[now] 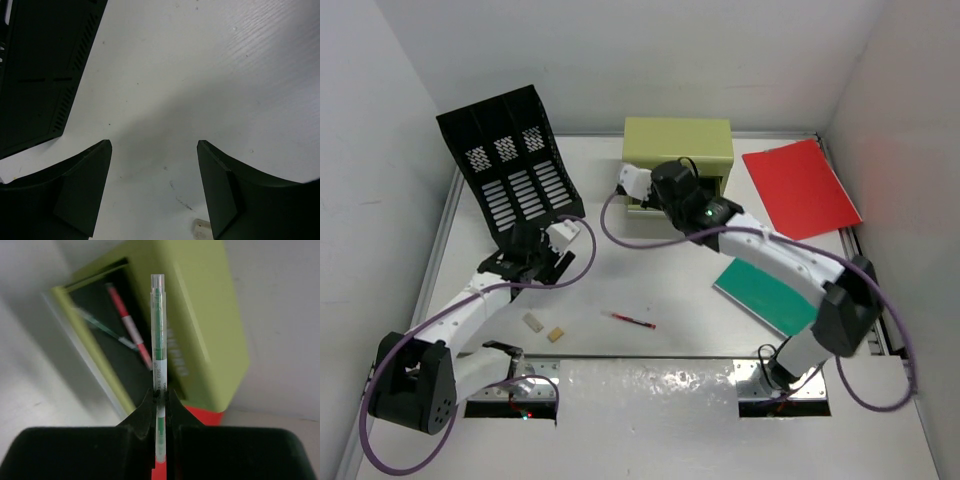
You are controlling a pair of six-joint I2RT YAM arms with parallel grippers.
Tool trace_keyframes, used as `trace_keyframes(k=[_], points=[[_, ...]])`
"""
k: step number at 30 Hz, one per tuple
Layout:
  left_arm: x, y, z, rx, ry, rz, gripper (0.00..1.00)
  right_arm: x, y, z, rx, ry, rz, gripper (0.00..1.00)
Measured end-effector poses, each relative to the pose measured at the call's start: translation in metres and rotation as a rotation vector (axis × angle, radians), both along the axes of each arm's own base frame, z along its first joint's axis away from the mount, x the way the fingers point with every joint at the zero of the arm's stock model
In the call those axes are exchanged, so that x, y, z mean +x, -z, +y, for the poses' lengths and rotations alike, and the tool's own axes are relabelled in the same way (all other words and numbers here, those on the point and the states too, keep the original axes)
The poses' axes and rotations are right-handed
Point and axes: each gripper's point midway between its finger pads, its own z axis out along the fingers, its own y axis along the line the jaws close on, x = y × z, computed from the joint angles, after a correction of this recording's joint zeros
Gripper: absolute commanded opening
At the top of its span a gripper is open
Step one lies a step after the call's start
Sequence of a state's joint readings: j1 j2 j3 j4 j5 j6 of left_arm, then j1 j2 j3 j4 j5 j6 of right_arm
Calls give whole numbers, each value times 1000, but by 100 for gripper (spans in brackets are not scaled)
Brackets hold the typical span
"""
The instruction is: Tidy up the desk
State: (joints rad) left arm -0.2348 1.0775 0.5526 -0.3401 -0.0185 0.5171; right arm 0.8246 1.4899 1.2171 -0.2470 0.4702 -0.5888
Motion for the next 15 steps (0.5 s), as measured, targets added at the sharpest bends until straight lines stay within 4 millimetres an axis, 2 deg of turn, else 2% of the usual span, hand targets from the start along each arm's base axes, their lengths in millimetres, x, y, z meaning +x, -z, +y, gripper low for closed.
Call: trace_keyframes(k=[3,5,6,8,9,13,15], points=[[-2,6,2,8,-4,1,68,46,4,-9,-102,25,-26,1],[-3,9,4,14,-9,2,68,61,25,-13,-167,8,6,8],[-3,9,4,16,-10,1,68,65,35,-16,-193,0,25,12],[-2,9,4,16,-12,-3,68,70,54,-22,-241,-19,65,41],[-1,9,4,16,-13,-9,68,71,60,-25,-261,-30,78,50],[3,7,3,11,-13,-28,68,74,59,-27,-274,-39,69,66],[2,7,3,8,-10,-28,68,75,55,-27,-263,-33,57,69]])
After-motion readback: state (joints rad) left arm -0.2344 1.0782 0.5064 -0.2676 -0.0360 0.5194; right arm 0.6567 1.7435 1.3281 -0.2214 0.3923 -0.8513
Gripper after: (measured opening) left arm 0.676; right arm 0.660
